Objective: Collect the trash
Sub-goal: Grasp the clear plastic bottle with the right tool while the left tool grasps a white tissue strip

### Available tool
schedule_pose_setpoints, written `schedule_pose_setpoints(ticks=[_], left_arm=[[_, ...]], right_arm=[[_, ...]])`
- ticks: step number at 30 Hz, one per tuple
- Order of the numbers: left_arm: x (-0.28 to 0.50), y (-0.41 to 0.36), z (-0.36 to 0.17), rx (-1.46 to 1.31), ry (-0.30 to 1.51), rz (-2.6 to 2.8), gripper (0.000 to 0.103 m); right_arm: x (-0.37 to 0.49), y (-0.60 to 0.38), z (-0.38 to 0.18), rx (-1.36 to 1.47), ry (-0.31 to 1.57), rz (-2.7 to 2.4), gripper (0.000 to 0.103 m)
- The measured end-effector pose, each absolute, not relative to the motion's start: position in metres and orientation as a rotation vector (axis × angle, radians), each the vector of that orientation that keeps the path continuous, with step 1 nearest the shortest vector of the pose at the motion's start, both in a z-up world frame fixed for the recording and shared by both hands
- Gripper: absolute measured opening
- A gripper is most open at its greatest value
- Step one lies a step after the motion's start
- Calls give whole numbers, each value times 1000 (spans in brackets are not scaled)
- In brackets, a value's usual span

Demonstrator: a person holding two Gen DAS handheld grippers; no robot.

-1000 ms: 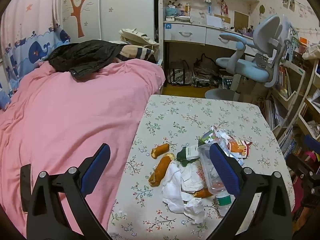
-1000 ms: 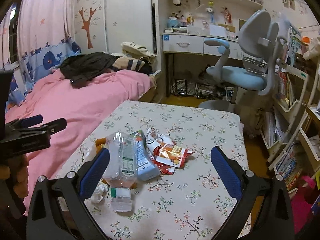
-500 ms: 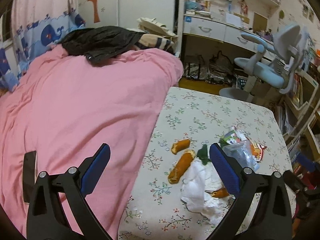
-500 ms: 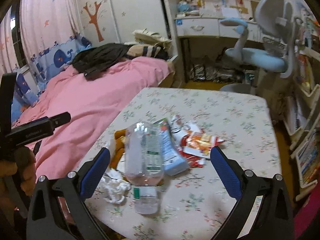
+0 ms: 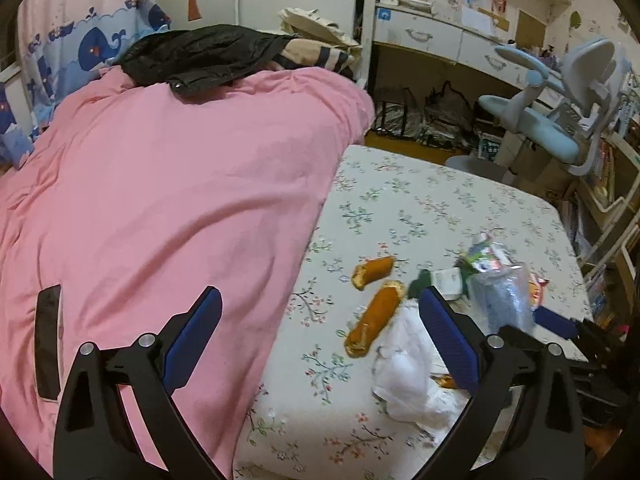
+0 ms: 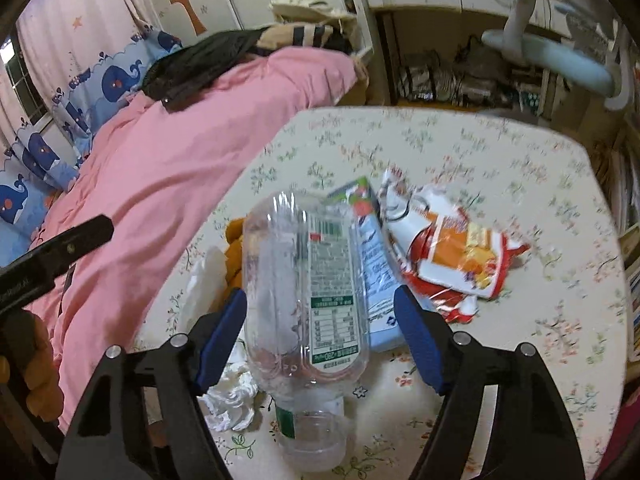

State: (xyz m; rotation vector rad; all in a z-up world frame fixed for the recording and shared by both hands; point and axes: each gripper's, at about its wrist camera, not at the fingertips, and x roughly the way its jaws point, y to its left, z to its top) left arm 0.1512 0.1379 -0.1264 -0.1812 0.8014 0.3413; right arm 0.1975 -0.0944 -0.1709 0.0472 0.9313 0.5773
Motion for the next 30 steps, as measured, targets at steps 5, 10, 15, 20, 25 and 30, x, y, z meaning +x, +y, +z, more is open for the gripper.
schedule_pose_setpoints(ticks=[5, 10, 15, 20, 25, 30], left_arm=[[172, 143, -148, -155, 868, 327, 86], [174, 134, -162, -114, 954, 254, 71], [147, 119, -157, -191, 951, 103, 72], [155, 84, -185, -136, 1044, 57, 72], [159, 93, -192, -184, 1017, 149, 72], [172, 103, -198, -215, 1001, 154, 21]], right_arm=[[193, -89, -173, 25, 946, 610, 65], [192, -96, -172, 28, 932, 619, 64], [195, -116, -164, 93, 901, 609, 64], [195, -130, -159, 148, 884, 608, 57], [194, -143, -161, 195, 878, 596, 57], [192, -147, -155, 205, 844, 603, 56]])
